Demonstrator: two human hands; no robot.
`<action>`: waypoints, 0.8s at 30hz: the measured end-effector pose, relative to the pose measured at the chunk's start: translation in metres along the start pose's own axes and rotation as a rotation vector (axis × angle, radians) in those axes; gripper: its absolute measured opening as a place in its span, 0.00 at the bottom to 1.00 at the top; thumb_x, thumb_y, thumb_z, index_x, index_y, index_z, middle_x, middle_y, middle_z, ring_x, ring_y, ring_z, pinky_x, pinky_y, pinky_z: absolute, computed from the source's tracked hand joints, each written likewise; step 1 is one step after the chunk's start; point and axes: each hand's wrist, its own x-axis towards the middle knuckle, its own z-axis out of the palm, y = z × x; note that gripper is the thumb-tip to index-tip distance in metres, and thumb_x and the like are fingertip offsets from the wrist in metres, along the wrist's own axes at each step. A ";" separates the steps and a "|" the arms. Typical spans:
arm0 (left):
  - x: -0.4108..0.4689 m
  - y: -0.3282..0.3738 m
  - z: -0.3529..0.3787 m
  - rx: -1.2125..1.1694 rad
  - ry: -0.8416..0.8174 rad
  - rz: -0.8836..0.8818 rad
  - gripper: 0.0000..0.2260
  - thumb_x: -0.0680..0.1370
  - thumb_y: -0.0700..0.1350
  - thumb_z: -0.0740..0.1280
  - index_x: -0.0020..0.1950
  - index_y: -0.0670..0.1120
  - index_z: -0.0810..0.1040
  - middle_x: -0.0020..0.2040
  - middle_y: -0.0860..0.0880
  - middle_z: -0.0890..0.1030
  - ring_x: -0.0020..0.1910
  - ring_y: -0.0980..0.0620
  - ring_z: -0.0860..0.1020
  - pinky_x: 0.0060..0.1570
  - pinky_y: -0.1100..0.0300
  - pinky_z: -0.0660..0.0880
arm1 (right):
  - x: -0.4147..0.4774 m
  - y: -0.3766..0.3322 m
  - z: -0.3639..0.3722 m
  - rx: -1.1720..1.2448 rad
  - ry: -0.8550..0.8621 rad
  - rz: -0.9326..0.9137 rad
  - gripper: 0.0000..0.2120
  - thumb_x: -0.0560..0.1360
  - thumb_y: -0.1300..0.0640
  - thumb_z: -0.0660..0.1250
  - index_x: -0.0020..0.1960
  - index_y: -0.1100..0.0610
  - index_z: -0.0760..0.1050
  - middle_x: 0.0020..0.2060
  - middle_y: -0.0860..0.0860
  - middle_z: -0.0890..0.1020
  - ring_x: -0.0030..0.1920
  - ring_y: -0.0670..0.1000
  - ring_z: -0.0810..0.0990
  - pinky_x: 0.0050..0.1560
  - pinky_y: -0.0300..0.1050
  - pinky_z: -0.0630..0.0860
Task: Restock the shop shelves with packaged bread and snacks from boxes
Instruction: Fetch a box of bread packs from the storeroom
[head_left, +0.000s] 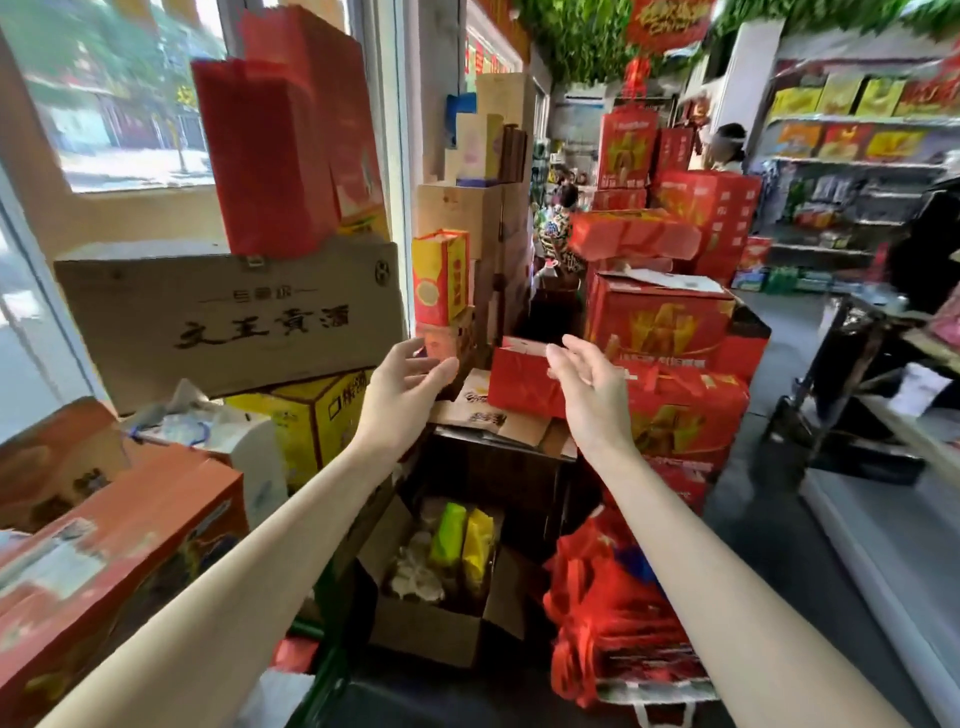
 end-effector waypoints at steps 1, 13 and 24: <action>0.020 -0.013 0.007 0.000 -0.002 -0.012 0.23 0.78 0.50 0.68 0.72 0.47 0.68 0.55 0.52 0.79 0.49 0.61 0.78 0.47 0.68 0.73 | 0.018 0.014 0.008 0.001 -0.009 0.018 0.19 0.79 0.50 0.64 0.67 0.57 0.73 0.58 0.50 0.79 0.59 0.49 0.79 0.62 0.40 0.73; 0.224 -0.172 0.089 0.049 0.064 -0.231 0.23 0.78 0.49 0.68 0.72 0.45 0.69 0.60 0.46 0.80 0.54 0.53 0.79 0.46 0.69 0.73 | 0.220 0.195 0.084 -0.016 -0.121 0.195 0.21 0.79 0.50 0.65 0.68 0.56 0.71 0.58 0.52 0.81 0.56 0.47 0.80 0.53 0.31 0.72; 0.320 -0.349 0.129 0.115 -0.007 -0.490 0.23 0.77 0.50 0.69 0.70 0.44 0.71 0.57 0.45 0.81 0.50 0.53 0.79 0.49 0.67 0.74 | 0.289 0.367 0.165 -0.124 -0.149 0.478 0.19 0.78 0.52 0.66 0.67 0.58 0.74 0.50 0.45 0.78 0.46 0.35 0.75 0.46 0.21 0.68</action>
